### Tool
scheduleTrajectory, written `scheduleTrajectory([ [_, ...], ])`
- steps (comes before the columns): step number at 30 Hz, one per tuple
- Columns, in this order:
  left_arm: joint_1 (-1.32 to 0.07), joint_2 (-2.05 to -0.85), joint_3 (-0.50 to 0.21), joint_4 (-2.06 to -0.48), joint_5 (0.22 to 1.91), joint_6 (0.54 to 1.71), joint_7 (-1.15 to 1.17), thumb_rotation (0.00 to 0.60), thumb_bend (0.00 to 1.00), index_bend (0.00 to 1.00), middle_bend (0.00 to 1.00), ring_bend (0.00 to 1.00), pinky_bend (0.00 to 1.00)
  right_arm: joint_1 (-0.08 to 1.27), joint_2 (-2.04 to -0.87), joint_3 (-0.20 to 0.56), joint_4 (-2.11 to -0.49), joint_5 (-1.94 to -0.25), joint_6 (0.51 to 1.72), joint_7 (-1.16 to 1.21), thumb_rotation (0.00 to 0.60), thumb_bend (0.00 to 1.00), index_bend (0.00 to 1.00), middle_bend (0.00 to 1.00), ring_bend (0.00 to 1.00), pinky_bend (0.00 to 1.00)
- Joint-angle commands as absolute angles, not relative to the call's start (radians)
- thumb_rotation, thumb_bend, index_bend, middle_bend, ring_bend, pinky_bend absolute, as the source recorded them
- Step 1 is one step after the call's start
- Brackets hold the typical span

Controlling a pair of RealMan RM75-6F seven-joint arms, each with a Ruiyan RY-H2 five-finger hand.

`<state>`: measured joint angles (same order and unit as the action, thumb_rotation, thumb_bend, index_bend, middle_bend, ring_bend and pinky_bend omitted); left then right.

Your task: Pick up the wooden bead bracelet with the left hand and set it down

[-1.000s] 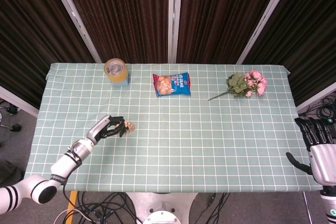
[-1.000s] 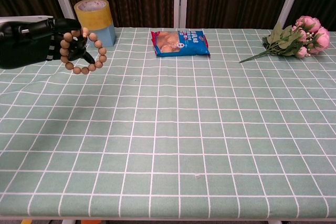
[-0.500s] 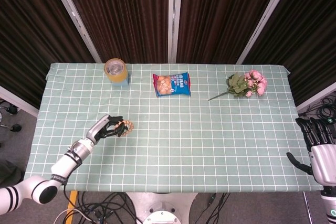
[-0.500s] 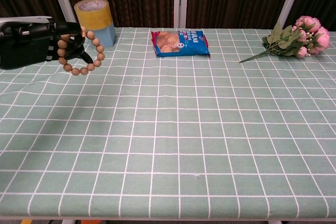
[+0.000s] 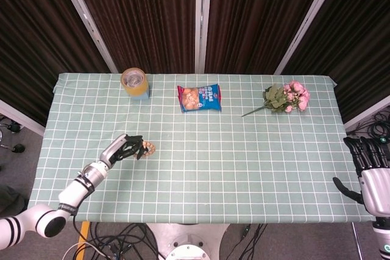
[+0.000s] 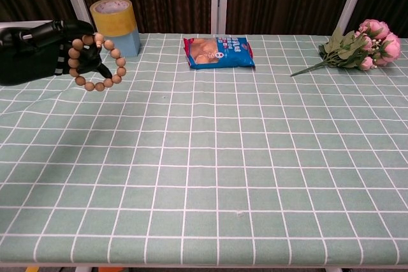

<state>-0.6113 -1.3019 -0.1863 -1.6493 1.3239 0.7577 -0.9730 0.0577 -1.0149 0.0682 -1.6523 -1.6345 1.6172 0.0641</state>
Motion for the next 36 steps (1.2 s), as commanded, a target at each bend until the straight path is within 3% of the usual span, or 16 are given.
scheduleTrajectory([
  [1, -0.61, -1.302, -0.186, -1.65, 1.323, 0.76, -0.972, 0.298, 0.57, 0.66, 0.74, 0.4, 0.07, 0.057, -1.014, 0.068, -1.653, -1.636, 1.62, 0.064, 0.6, 0.1, 0.0, 0.11, 0.0, 0.0],
  [13, -0.605, -1.302, -0.183, -1.655, 1.328, 0.773, -0.966, 0.306, 0.64, 0.66, 0.72, 0.4, 0.07, 0.051, -1.013, 0.069, -1.653, -1.641, 1.633, 0.066, 0.6, 0.1, 0.0, 0.11, 0.0, 0.0],
  [19, -0.604, -1.307, -0.181, -1.653, 1.332, 0.78, -0.96, 0.374, 0.66, 0.61, 0.68, 0.39, 0.07, 0.052, -1.014, 0.07, -1.652, -1.64, 1.631, 0.067, 0.6, 0.1, 0.0, 0.11, 0.0, 0.0],
  [24, -0.606, -1.31, -0.184, -1.649, 1.326, 0.779, -0.96, 0.391, 0.69, 0.56, 0.65, 0.39, 0.07, 0.052, -1.013, 0.071, -1.652, -1.639, 1.631, 0.068, 0.6, 0.1, 0.0, 0.11, 0.0, 0.0],
  [36, -0.609, -1.313, -0.182, -1.649, 1.332, 0.779, -0.959, 0.495, 0.82, 0.52, 0.62, 0.37, 0.07, 0.052, -1.014, 0.072, -1.65, -1.637, 1.63, 0.073, 0.6, 0.1, 0.0, 0.11, 0.0, 0.0],
])
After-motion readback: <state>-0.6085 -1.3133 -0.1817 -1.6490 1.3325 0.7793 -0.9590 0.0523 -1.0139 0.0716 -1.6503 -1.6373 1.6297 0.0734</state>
